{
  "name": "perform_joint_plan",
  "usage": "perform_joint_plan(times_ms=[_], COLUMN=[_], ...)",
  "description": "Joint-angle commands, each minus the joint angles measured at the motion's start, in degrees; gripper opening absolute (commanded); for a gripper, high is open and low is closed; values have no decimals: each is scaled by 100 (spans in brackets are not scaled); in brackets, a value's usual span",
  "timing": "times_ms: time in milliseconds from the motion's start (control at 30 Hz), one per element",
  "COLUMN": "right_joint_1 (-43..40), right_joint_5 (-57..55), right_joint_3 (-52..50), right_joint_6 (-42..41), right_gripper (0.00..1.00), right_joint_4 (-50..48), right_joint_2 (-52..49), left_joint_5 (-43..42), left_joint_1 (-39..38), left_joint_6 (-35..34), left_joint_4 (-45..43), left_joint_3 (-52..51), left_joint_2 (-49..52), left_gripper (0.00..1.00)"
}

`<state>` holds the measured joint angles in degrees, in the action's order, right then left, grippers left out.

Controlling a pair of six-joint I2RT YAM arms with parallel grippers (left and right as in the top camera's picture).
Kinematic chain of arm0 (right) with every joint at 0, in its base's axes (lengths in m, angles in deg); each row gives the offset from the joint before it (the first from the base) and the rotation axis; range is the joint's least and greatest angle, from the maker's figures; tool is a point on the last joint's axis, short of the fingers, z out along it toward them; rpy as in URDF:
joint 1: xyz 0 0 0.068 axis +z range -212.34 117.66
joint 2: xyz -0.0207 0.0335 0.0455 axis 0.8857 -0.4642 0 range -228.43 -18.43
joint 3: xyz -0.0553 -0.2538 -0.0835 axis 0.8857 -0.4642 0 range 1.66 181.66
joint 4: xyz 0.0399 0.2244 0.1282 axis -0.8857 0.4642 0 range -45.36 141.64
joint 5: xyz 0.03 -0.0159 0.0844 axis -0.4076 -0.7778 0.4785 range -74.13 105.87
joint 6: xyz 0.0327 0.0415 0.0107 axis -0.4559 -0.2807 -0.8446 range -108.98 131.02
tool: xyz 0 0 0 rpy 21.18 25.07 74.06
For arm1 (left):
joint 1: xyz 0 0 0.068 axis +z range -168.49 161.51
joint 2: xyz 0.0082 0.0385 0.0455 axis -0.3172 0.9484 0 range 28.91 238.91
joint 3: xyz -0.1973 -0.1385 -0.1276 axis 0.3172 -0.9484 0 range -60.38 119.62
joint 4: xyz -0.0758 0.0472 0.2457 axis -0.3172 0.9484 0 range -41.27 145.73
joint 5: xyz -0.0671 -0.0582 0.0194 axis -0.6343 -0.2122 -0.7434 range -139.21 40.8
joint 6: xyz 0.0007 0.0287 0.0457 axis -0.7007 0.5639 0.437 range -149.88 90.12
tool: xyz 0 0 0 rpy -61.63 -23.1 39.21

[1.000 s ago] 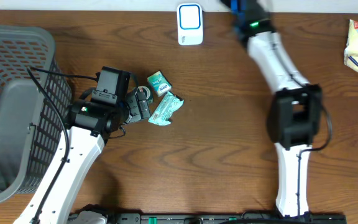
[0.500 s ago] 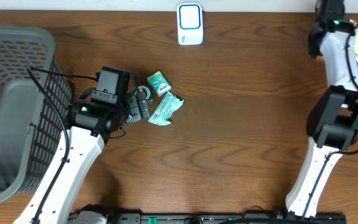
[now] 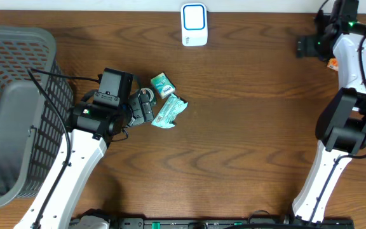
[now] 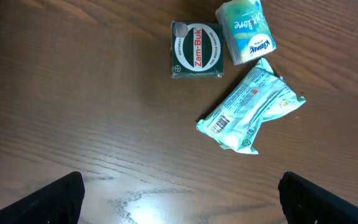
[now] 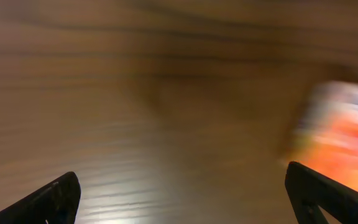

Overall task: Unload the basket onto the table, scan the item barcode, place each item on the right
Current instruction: 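Move the right gripper back toward the teal Kleenex pack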

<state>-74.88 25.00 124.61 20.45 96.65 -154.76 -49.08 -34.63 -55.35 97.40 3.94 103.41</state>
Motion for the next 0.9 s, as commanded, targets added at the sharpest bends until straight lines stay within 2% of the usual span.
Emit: perform_joint_plan(times_ms=[0, 100, 200, 367, 433, 533, 567, 633, 800, 867], right_joint_1=[280, 516, 852, 1543, 1825, 2271, 2404, 2682, 3353, 3582], right_joint_5=[2667, 3239, 3248, 3198, 3036, 2553, 2371, 1998, 1464, 1259], right_joint_3=[63, 63, 55, 55, 55, 55, 55, 52, 44, 20], right_joint_6=[-83, -83, -76, 92, 90, 20, -98, -459, -1012, -1126], right_gripper=[99, 99, 99, 99, 91, 67, 64, 64, 78, 78], right_joint_4=[293, 885, 1517, 1777, 1659, 1405, 1327, 1143, 645, 503], right_joint_2=[153, 153, 153, 153, 153, 153, 153, 151, 111, 96], left_joint_5=[11, 11, 11, 11, 11, 11, 11, 11, 11, 11], left_joint_1=[9, 9, 9, 9, 9, 9, 9, 9, 9, 9], left_joint_6=[-7, -7, -7, -7, -7, -7, -7, -4, -7, -7], left_joint_4=[17, 15, 15, 15, 15, 15, 15, 17, 15, 15], left_joint_3=[74, 74, 74, 74, 74, 74, 74, 74, 74, 74], left_joint_2=[-13, -13, -13, -13, -13, -13, -13, -13, -13, -13], left_gripper=[98, 98, 98, 98, 98, 98, 98, 98, 98, 98])
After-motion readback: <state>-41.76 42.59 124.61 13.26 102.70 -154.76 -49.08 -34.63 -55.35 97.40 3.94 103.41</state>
